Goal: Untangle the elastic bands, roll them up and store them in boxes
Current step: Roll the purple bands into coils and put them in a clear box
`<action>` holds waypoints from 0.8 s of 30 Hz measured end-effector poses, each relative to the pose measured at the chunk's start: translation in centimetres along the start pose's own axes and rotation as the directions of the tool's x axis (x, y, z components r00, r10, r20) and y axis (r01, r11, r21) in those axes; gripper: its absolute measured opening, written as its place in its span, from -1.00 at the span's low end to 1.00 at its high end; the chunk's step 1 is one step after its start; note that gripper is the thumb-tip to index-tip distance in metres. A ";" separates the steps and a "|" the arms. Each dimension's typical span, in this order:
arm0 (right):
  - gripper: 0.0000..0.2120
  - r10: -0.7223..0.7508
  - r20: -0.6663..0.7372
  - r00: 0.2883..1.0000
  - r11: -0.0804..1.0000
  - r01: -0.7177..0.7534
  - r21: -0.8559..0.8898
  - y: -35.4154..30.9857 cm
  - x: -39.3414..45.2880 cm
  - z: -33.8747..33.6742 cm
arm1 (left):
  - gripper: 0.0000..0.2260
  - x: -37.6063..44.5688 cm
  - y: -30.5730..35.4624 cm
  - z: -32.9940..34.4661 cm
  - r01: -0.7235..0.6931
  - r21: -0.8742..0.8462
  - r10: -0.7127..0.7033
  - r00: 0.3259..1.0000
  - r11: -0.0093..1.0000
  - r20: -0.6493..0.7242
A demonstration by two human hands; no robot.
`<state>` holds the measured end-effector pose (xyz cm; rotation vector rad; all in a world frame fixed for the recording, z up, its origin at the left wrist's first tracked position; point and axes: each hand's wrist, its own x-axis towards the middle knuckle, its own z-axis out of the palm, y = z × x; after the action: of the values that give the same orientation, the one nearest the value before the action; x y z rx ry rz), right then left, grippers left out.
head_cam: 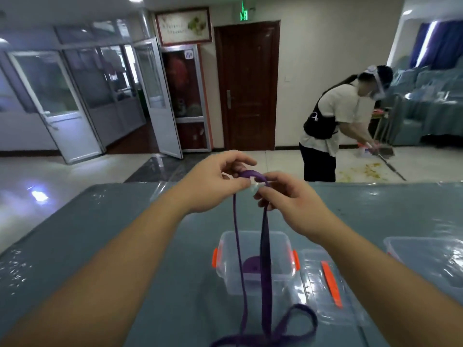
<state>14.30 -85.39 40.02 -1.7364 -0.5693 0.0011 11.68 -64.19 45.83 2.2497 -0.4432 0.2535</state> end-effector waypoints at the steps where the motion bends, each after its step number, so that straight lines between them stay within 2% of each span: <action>1: -0.82 -0.006 -0.015 1.000 1.000 0.006 0.003 -0.6 0.3 -0.1 | -0.74 0.1 0.3 -0.9 0.000 -0.010 0.000 1.000 1.000 0.015; 4: -0.82 -0.032 -0.056 0.998 0.999 0.035 0.040 -2.4 0.9 -0.1 | -0.77 0.5 1.3 -2.8 -0.016 -0.062 0.017 1.000 0.998 0.004; 9: -0.70 -0.030 -0.141 0.990 0.962 0.067 0.263 -5.4 2.4 1.0 | -0.80 1.6 2.8 -3.9 -0.121 -0.172 0.101 0.988 0.978 -0.121; 14: -0.65 -0.007 -0.095 0.995 0.888 0.050 0.456 -9.1 3.3 1.2 | -0.81 2.2 5.0 -4.9 -0.247 -0.231 0.193 0.953 0.941 -0.232; 17: -0.68 0.021 -0.052 0.998 0.877 0.007 0.480 -10.8 3.4 1.0 | -0.77 2.5 5.5 -5.8 -0.337 -0.127 0.297 0.919 0.933 -0.259; 20: -0.66 0.031 -0.094 0.995 0.888 0.016 0.459 -11.7 3.7 1.0 | -0.69 2.7 5.4 -6.8 -0.386 0.037 0.384 0.898 0.922 -0.215; 24: -0.65 0.019 -0.066 0.998 0.899 0.012 0.438 -12.3 3.6 0.7 | -0.67 2.9 5.3 -8.0 -0.472 0.284 0.525 0.838 0.835 -0.150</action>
<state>12.71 -81.84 52.21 -1.2909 -0.4721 0.0681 12.00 -62.06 55.61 2.2567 -0.9237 0.8663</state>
